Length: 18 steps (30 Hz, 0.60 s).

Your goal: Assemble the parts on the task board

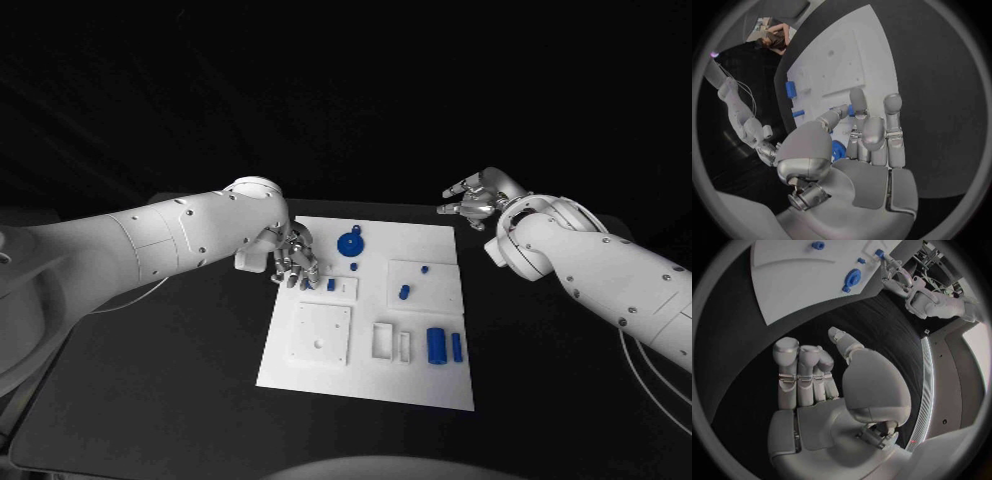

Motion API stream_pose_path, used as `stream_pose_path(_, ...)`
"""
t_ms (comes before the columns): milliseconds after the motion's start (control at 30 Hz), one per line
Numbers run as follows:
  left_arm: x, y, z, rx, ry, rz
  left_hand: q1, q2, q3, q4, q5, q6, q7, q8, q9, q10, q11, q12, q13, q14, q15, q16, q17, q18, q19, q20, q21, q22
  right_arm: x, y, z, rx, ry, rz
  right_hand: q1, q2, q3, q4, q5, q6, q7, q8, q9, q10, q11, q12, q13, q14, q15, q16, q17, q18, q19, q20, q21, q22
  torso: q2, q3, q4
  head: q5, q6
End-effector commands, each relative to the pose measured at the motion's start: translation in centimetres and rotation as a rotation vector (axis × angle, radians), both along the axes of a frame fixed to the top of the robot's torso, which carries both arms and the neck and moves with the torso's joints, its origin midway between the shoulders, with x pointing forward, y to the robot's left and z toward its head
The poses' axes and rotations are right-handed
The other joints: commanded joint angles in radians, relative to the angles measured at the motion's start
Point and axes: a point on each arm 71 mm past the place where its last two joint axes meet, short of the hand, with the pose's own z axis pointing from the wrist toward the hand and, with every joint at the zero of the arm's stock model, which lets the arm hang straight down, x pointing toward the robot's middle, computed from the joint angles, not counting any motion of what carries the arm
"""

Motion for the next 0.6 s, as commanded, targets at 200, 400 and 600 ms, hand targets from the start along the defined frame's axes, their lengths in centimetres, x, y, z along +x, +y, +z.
stream_pose_path(200,-0.12,-0.43,-0.28,0.010,-0.024,0.004,0.023,0.015,0.147,-0.147,0.001,0.042,-0.039,0.007,0.001,0.030,-0.004,0.006,0.001,0.002,-0.005,0.002,0.000,0.009,0.000,0.004,0.003,0.018,-0.05,0.13,0.01,-0.010,0.001,0.013,-0.003,0.009,0.001,-0.007,0.000,0.003,0.003,-0.006,-0.001,-0.005,-0.003,0.003,0.001,0.006,0.002,-0.005,0.001,0.007,0.055,-0.003,-0.004,0.035,0.000,0.0007,-0.0002,-0.001,-0.002)
stream_pose_path(400,-0.33,-0.71,-0.44,0.022,-0.043,0.007,0.024,0.016,0.146,-0.147,0.001,0.042,-0.040,0.007,-0.003,0.032,-0.004,0.006,0.001,0.004,-0.004,0.005,0.003,0.010,0.002,0.004,0.003,0.018,-0.06,0.12,0.02,-0.010,0.001,0.013,-0.003,0.009,0.001,-0.007,0.000,0.003,0.003,-0.006,-0.001,-0.005,-0.003,0.003,0.001,0.006,0.002,-0.005,0.001,0.007,0.055,-0.003,-0.004,0.035,0.000,0.0006,-0.0003,-0.002,-0.003)
stream_pose_path(600,-0.55,-0.94,-0.53,0.028,-0.056,0.012,0.024,0.017,0.145,-0.147,0.000,0.043,-0.040,0.006,-0.008,0.034,-0.004,0.006,0.000,0.005,-0.004,0.006,0.004,0.011,0.004,0.005,0.002,0.017,-0.06,0.15,0.02,-0.009,0.000,0.014,-0.003,0.009,0.001,-0.007,0.000,0.003,0.003,-0.006,-0.001,-0.005,-0.003,0.003,0.001,0.006,0.002,-0.005,0.001,0.007,0.055,-0.003,-0.004,0.035,0.000,0.0008,-0.0001,-0.003,-0.004)
